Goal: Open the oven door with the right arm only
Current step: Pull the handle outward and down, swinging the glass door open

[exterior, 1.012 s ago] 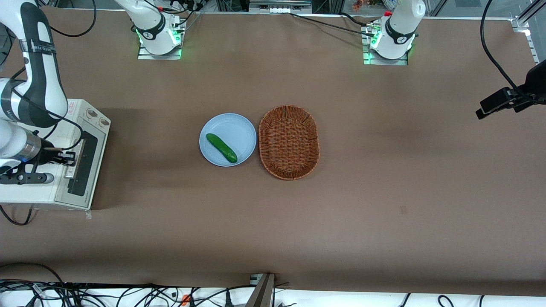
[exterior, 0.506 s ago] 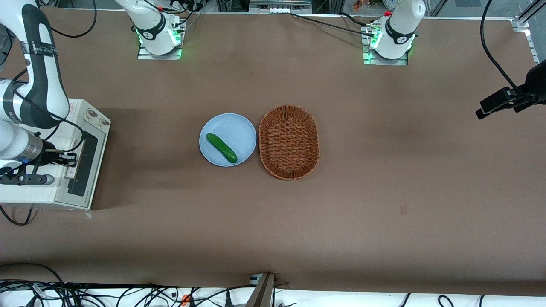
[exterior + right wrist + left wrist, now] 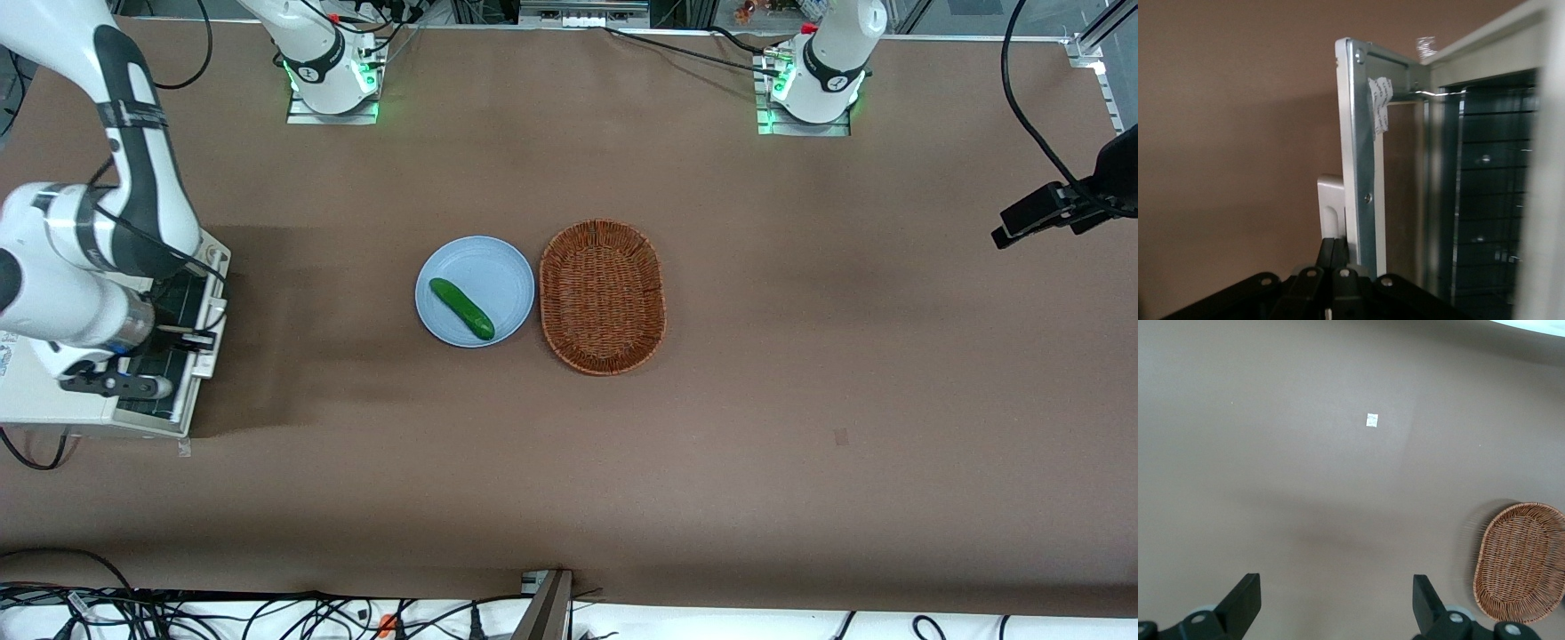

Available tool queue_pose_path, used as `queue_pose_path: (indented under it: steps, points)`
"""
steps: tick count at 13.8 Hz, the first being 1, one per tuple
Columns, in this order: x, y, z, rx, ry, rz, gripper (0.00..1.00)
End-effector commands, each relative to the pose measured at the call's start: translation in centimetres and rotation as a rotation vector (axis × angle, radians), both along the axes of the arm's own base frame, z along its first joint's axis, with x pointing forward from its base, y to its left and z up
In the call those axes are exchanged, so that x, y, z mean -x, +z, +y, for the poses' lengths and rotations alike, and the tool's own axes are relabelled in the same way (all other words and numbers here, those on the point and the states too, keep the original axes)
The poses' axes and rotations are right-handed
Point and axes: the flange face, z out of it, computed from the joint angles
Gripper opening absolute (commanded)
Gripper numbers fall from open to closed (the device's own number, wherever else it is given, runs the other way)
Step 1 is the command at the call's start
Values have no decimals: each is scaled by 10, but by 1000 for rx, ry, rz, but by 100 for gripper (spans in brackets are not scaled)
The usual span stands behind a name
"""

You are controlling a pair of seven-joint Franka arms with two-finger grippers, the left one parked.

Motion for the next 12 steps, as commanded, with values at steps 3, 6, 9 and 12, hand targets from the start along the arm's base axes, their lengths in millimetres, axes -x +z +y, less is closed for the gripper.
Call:
queue_pose_path:
  steps: [3, 6, 9, 12]
  points:
    - [-3, -68, -1, 33, -51, 51, 0]
    - [-3, -90, 20, 22, -78, 63, 0]
    - [-1, -108, 28, 23, -75, 83, 0]
    - [-1, -119, 47, 28, -112, 78, 0]
